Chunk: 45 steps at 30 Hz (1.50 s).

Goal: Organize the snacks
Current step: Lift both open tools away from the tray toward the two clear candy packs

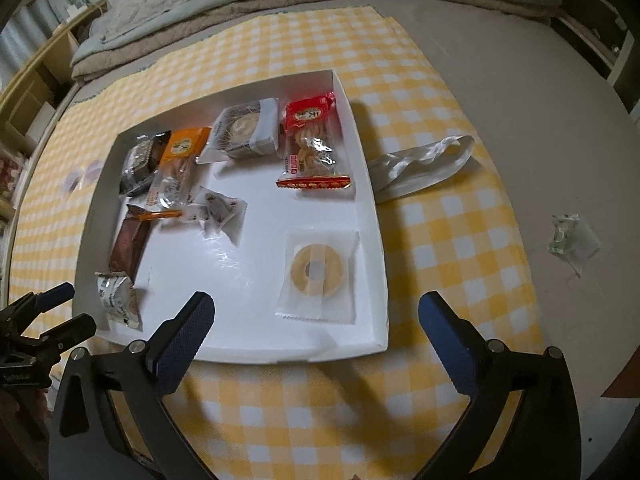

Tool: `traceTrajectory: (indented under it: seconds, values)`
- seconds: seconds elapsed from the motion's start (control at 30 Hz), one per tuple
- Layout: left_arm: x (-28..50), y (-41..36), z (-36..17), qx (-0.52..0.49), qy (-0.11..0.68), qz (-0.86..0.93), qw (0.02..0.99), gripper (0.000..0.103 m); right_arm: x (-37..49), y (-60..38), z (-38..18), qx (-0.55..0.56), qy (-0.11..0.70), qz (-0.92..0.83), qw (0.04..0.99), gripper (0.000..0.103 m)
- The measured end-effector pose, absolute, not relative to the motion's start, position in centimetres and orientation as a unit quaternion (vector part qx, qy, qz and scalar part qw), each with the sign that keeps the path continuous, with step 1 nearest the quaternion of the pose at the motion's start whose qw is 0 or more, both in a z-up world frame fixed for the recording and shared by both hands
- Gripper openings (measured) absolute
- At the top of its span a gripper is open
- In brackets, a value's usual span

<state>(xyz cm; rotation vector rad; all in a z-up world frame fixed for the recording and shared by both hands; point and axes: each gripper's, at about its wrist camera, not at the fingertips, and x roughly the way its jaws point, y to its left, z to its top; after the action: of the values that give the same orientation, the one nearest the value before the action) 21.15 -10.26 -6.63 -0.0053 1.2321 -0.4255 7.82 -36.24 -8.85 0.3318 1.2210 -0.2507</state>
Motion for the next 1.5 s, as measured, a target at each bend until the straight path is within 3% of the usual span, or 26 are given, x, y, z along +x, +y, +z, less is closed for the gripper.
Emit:
traceTrajectory:
  seconds: [0.4, 0.97, 1.5]
  values:
    - [19.5, -8.7, -1.4, 0.01, 0.515, -0.215, 0.83, 0.103, 6.3, -33.6, -4.5, 0.139, 0.519, -0.1, 0.837, 0.103]
    - [18.9, -1.4, 5.7, 0.026, 0.418, -0.205, 0.885, 0.103, 9.1, -27.1, 2.7, 0.082, 0.375, -0.057, 0.922, 0.103]
    - [23.1, 9.3, 4.8, -0.031, 0.385, -0.118, 0.915, 0.103, 20.4, -17.5, 0.6, 0.066, 0.352, 0.02, 0.934, 0.103]
